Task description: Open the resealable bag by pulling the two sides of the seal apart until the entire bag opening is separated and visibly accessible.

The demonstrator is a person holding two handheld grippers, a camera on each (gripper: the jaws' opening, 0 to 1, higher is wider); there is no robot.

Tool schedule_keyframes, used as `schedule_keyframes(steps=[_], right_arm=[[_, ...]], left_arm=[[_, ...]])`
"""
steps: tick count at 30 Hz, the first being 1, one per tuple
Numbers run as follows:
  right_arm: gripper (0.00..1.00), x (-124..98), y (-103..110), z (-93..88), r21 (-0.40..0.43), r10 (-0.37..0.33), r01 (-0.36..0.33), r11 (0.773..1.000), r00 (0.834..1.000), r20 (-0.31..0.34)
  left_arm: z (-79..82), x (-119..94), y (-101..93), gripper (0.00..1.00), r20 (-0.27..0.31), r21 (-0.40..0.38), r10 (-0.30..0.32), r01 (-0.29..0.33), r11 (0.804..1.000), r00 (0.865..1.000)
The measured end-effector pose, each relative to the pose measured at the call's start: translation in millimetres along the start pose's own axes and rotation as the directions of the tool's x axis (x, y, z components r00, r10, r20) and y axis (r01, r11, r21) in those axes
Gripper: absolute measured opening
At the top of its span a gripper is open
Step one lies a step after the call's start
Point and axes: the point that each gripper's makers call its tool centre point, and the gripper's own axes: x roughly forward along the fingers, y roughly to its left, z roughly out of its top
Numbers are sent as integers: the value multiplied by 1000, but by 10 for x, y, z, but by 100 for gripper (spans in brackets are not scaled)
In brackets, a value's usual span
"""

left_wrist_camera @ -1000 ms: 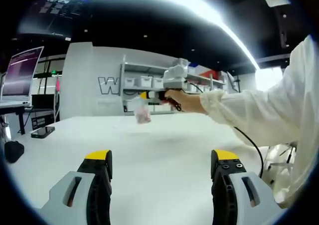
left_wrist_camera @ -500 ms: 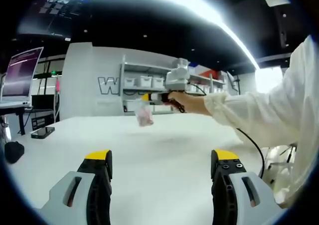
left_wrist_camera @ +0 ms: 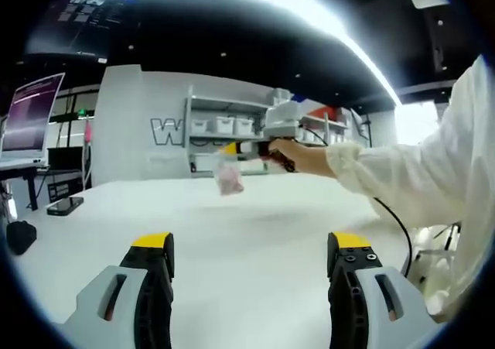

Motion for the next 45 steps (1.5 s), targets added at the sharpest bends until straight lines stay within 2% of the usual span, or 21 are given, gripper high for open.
schedule_keyframes(steps=[7, 13, 26, 45], right_arm=[[0, -142, -75, 40, -12, -7, 7, 1000, 1000, 14], [0, -274, -134, -21, 8, -7, 7, 1000, 1000, 10], [0, -455, -186, -12, 36, -2, 1, 999, 1000, 26], [0, -847, 22, 73, 17, 62, -63, 998, 997, 52]], left_arm=[[24, 7, -18, 80, 5, 2, -5, 5, 1000, 1000], [15, 2, -25, 80, 2, 3, -4, 4, 1000, 1000], [15, 11, -54, 80, -4, 11, -8, 8, 1000, 1000], [-13, 7, -64, 80, -8, 8, -8, 8, 1000, 1000]])
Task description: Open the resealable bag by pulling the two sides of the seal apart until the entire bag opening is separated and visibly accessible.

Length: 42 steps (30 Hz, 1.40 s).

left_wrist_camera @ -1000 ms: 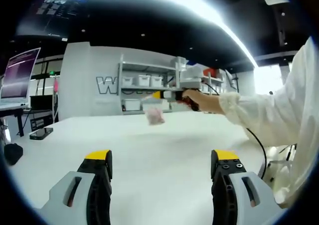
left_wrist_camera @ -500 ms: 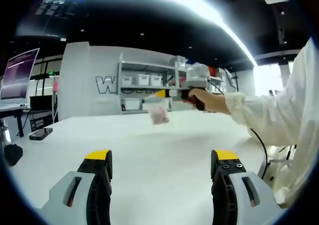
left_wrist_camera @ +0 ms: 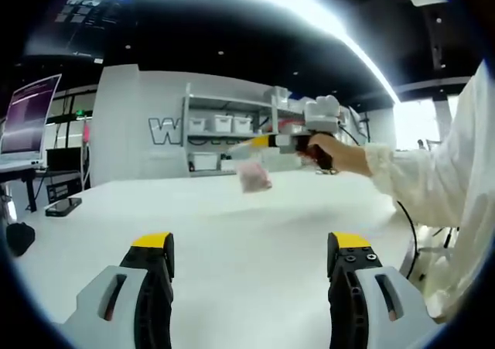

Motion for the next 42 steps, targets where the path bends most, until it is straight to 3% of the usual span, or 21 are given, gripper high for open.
schedule_keyframes(steps=[17, 35, 42], right_arm=[[0, -423, 181, -25, -25, 41, -41, 999, 999, 1], [0, -757, 500, 45, -60, 108, -108, 992, 994, 4], [0, -920, 623, -12, -92, 125, -126, 988, 992, -15]], left_arm=[[-18, -3, -50, 80, -3, 1, -6, 6, 1000, 1000], [-28, -10, -75, 79, -4, 3, -6, 6, 1000, 1000], [-40, -7, -74, 79, -8, 2, -7, 7, 1000, 1000]])
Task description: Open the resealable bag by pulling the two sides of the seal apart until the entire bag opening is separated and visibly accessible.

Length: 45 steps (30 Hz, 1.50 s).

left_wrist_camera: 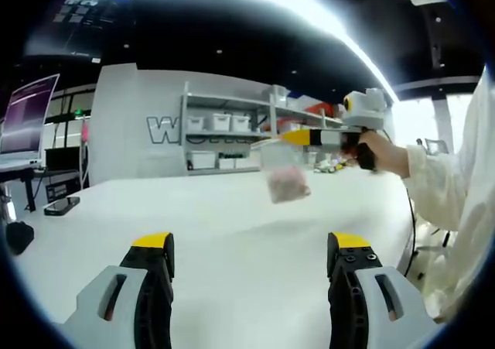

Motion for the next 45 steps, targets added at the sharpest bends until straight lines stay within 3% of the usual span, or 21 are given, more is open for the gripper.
schedule_keyframes(steps=[18, 33, 36, 40, 45], right_arm=[[0, -412, 289, -260, 51, 36, -33, 998, 998, -49], [0, -634, 809, -398, 120, 141, -134, 984, 989, -52], [0, -663, 964, -464, 90, 176, -170, 981, 983, -61], [0, -713, 1068, -523, 47, 187, -184, 982, 979, -81], [0, -788, 1119, -604, 71, 199, -194, 978, 977, -82]], left_arm=[[-43, 27, -2, 79, -24, 1, -9, 9, 1000, 1000], [-177, -28, -120, 78, -67, 0, -32, 32, 999, 997], [-215, -45, -148, 77, -80, -3, -40, 40, 999, 996], [-201, -70, -179, 77, -62, -25, -49, 48, 999, 997], [-268, -81, -306, 75, -70, -87, -93, 87, 992, 993]])
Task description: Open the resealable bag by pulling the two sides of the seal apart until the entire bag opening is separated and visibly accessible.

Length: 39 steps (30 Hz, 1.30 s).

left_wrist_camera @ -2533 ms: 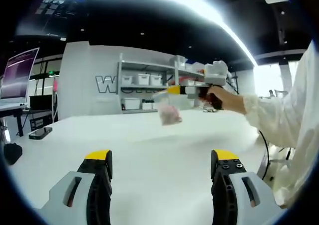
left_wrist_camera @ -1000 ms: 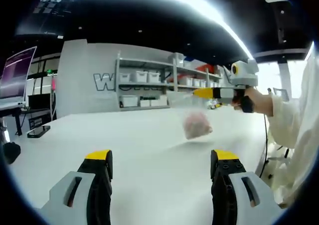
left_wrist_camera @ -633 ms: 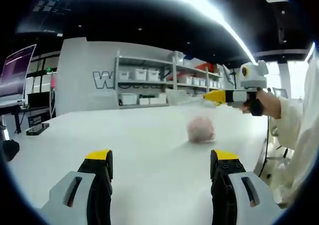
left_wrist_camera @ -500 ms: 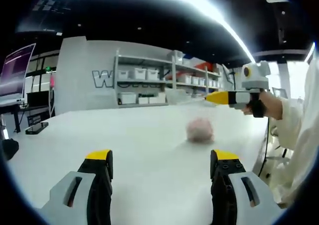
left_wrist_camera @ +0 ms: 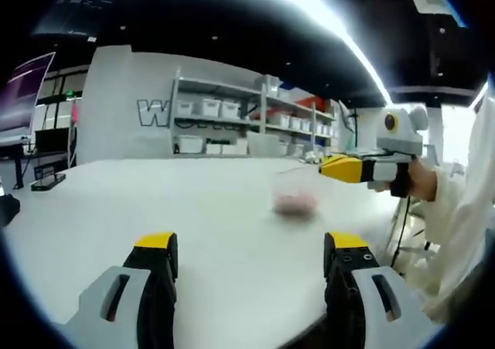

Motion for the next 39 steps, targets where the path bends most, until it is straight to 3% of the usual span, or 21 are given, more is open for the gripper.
schedule_keyframes(steps=[6, 11, 14, 18, 26, 29, 31, 34, 39], right_arm=[[0, -62, 33, -196, 78, 7, -7, 997, 1000, -8], [0, -106, 70, -237, 116, 16, -17, 993, 1000, 9], [0, -119, 92, -267, 128, 25, -26, 991, 1000, 10], [0, -126, 124, -249, 127, 40, -42, 991, 999, 16], [0, -91, 99, -181, 126, 28, -34, 991, 998, 48], [0, -75, 94, -109, 138, 22, -35, 990, 996, 90], [0, -160, 210, -151, 140, 22, -37, 989, 994, 107], [0, -246, 262, -145, 155, 12, -33, 987, 991, 137], [0, -295, 225, -93, 171, -6, -23, 985, 985, 170]], left_arm=[[-5, 25, -149, 71, -1, -48, -53, 53, 997, 999], [61, 63, -289, 66, 18, -78, -106, 107, 991, 994], [83, 70, -425, 60, 29, -136, -165, 168, 976, 986], [40, 79, -524, 42, 16, -205, -228, 226, 952, 974], [-4, 108, -596, 43, 22, -230, -240, 238, 944, 971], [29, 104, -658, 32, 65, -273, -264, 272, 923, 962], [40, 78, -734, 20, 70, -339, -300, 306, 890, 951], [4, 125, -700, 23, 47, -318, -279, 279, 906, 959], [-3, 127, -685, 26, 32, -320, -266, 262, 910, 963]])
